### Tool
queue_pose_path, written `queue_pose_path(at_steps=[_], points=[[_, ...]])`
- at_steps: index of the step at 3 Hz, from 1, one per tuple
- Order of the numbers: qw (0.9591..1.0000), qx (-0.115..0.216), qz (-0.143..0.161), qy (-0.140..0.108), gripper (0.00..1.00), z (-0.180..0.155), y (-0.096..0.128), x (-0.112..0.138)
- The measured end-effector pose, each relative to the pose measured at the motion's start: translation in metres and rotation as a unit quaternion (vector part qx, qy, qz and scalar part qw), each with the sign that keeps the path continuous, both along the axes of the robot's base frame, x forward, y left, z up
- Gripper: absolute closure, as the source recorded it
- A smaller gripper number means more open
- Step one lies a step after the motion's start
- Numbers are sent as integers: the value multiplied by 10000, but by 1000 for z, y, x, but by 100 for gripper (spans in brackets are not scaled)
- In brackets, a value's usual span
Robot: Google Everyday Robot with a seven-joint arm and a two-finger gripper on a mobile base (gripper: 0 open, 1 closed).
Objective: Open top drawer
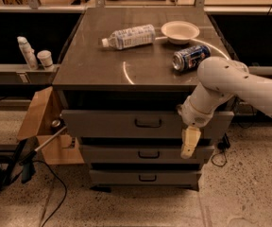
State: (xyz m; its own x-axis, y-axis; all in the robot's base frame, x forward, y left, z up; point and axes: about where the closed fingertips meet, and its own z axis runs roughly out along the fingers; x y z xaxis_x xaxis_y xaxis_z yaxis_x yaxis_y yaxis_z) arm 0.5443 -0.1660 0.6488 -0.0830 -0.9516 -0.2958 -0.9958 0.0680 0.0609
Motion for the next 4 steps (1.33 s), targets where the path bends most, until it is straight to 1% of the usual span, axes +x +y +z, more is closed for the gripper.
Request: queue_pose_path(at_steps=[1,2,3,4], points=[[10000,3,9,56,0,1,0,-1],[9997,22,42,242,0,5,1,-7],[9997,22,42,242,0,5,1,-7],[9998,129,136,57,0,6,7,-6]])
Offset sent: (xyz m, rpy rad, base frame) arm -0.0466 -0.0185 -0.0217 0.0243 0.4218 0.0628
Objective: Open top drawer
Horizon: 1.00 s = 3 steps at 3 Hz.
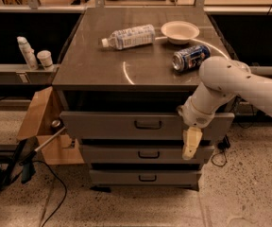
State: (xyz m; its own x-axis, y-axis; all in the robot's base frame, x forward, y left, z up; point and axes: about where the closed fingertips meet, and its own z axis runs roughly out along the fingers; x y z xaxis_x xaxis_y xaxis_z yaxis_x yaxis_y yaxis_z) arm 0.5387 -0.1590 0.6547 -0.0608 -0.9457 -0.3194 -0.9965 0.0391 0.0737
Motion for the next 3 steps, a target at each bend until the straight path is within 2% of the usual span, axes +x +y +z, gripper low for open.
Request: queue_pose_path(at_steps=[1,2,3], points=[[9999,67,63,91,0,-2,2,-14],[9999,76,68,112,0,0,2,-17],[9990,72,57,445,0,2,-2,-33]])
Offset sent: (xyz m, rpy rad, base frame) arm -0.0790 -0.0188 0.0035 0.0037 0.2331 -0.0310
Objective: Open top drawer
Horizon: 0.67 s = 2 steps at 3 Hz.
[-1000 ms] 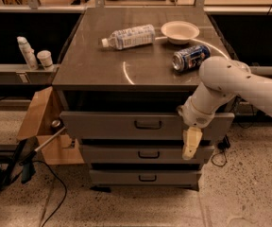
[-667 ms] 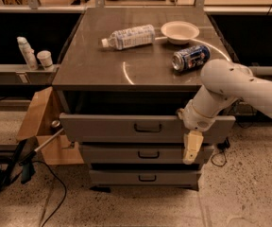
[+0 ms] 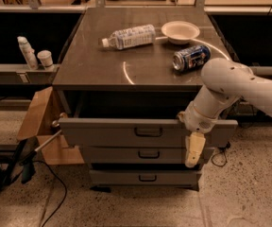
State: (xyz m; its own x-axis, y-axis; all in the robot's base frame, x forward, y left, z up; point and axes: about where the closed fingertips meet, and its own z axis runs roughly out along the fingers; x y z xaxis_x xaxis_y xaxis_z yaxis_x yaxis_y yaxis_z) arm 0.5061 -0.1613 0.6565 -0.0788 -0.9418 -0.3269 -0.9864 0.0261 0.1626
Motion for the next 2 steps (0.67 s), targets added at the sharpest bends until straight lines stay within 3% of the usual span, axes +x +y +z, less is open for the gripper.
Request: queue_pose_path(at_steps=[1,2], points=[[9995,69,-55,310,0,3,-2,-14],[9995,69,-55,310,0,4,-2,-14]])
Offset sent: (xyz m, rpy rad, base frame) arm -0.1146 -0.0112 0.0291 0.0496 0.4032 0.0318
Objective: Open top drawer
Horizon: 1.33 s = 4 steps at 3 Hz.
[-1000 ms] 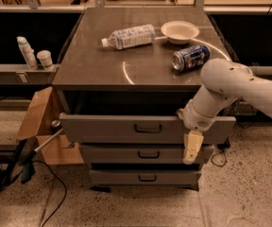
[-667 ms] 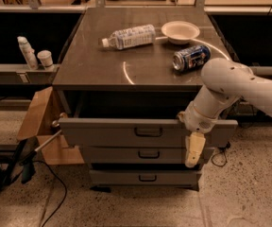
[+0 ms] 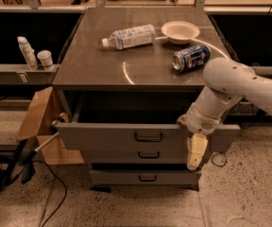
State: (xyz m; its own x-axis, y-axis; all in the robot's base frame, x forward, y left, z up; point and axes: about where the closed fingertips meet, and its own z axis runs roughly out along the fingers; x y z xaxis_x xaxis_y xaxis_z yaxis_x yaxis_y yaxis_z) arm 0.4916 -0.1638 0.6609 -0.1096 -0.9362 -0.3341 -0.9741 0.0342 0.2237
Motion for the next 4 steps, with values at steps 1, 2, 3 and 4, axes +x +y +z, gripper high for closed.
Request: queue_pose_path(at_steps=[1,2,3,4], points=[[9997,39,4,257,0,5,-1,-17],[9997,38,5,254,0,5,-1,-17],[10000,29,73,29,0,7,1,-14],[9996,-31,257,92,0,-3,6,2]])
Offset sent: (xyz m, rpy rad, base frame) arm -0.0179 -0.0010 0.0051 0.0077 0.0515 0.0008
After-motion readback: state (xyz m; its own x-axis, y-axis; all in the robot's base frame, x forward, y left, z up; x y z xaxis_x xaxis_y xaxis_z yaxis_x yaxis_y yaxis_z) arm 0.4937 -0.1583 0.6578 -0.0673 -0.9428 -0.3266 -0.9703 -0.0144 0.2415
